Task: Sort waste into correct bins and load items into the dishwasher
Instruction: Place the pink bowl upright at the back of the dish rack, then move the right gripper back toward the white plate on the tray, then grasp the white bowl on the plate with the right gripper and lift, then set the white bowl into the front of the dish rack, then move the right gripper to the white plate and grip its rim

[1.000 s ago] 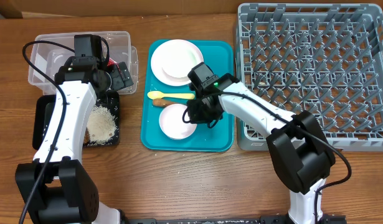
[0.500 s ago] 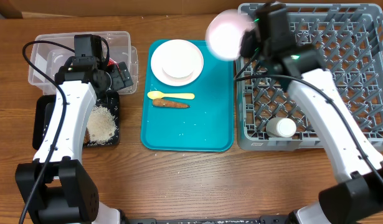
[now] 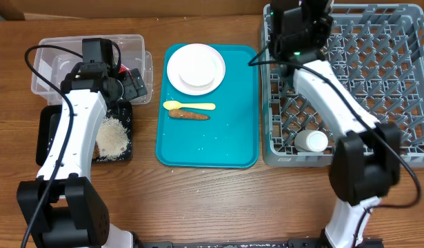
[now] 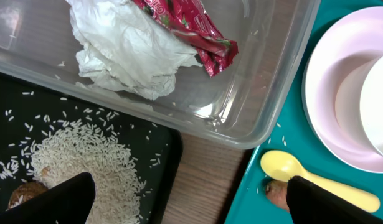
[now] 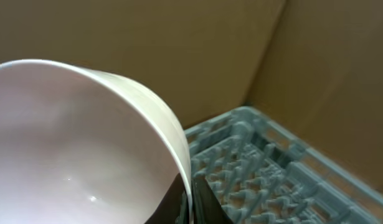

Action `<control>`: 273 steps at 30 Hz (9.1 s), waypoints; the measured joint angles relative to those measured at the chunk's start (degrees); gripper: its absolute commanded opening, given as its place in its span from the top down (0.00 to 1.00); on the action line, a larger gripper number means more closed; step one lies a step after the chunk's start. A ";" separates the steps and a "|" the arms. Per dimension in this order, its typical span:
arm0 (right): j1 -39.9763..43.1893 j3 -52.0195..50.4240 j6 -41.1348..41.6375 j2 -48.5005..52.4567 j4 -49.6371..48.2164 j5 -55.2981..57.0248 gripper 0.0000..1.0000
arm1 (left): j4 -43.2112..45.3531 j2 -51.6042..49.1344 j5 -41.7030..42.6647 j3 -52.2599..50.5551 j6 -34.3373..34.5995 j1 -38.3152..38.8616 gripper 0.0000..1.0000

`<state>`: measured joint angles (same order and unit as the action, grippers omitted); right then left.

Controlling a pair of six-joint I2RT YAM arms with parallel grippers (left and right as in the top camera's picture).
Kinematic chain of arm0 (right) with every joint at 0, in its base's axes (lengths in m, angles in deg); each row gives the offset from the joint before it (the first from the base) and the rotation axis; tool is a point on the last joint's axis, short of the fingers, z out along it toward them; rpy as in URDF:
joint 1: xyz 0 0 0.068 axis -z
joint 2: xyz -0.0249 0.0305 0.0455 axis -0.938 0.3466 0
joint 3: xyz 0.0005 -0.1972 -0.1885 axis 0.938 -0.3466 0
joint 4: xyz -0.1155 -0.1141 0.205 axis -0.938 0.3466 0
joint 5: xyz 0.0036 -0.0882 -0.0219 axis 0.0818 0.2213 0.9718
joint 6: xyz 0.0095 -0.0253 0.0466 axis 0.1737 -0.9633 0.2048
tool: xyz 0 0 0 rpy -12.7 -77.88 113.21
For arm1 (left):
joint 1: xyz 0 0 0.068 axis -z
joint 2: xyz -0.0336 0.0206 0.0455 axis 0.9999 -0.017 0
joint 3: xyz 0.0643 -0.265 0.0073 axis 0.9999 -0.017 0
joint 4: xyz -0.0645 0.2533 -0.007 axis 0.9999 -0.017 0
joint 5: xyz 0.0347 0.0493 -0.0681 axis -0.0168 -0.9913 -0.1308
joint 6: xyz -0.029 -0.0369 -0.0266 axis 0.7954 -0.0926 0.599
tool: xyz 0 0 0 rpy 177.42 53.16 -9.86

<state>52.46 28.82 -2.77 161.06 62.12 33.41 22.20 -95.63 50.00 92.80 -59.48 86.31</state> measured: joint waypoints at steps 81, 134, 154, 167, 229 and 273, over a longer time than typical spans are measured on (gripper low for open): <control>-12.50 0.37 15.10 4.35 19.06 -57.11 0.36 | -0.04 0.00 -0.02 0.00 0.00 0.00 0.00; -9.75 0.42 26.75 11.85 23.41 -70.25 0.96 | -0.04 0.00 -0.02 0.00 0.00 0.00 0.00; -9.31 4.85 17.33 -12.59 44.44 -52.81 0.96 | -0.02 0.00 0.00 0.00 0.00 0.00 0.00; -0.72 5.33 34.73 -27.12 68.11 -30.91 0.96 | -0.04 0.00 -0.02 0.00 0.00 0.00 0.01; -12.44 -5.77 30.47 -1.86 72.13 9.88 0.96 | -0.02 0.00 -0.02 0.00 0.00 0.00 0.00; -18.95 16.98 34.18 3.78 84.41 -12.98 0.15 | 0.00 0.00 -0.02 0.00 0.00 0.00 0.00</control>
<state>33.51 45.80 31.41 164.84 146.53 20.42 22.20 -95.63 49.98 92.80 -59.48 86.31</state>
